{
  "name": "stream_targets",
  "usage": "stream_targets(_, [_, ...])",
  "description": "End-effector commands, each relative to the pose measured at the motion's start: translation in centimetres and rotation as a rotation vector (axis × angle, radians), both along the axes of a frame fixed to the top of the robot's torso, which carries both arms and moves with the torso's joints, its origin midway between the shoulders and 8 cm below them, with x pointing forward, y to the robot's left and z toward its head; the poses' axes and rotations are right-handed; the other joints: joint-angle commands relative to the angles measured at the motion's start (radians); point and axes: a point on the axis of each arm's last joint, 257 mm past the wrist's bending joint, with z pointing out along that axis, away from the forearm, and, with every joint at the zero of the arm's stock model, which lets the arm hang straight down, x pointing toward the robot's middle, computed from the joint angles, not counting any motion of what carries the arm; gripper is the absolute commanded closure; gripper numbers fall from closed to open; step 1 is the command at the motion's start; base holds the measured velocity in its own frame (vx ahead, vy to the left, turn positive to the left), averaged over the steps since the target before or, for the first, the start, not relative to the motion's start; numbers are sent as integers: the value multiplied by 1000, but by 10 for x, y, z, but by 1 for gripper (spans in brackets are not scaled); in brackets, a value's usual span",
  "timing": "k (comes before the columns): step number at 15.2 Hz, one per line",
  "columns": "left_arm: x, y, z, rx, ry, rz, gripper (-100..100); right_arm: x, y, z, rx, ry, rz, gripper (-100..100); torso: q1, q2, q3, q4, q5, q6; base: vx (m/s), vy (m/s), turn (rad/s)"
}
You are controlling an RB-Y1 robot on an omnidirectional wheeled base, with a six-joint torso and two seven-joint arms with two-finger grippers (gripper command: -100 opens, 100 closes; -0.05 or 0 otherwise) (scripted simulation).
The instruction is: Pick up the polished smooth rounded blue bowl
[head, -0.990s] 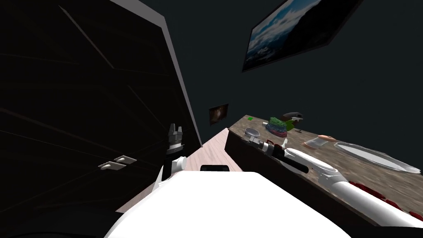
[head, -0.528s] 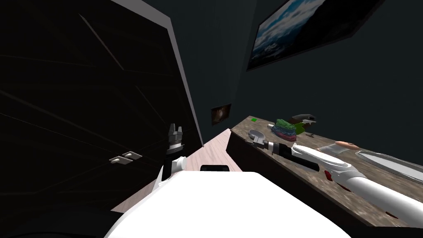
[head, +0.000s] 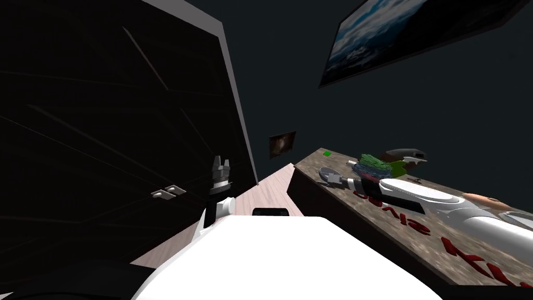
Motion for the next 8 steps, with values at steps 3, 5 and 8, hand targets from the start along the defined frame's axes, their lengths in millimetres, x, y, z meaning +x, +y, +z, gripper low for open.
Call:
stream_targets(3, [0,0,0,0,0,0,0,-17,-45,-8,-163,69,34,-100,0,0,0,0,0,0,41,-16,133])
stream_targets(5, [0,0,0,0,0,0,0,-26,-63,-10,-227,103,50,-100,0,-1,0,0,0,0,39,-19,128])
stream_targets(8, [0,0,0,0,0,0,0,-48,-93,-15,-328,174,78,-100,-1,-1,-1,0,0,0,49,-25,148])
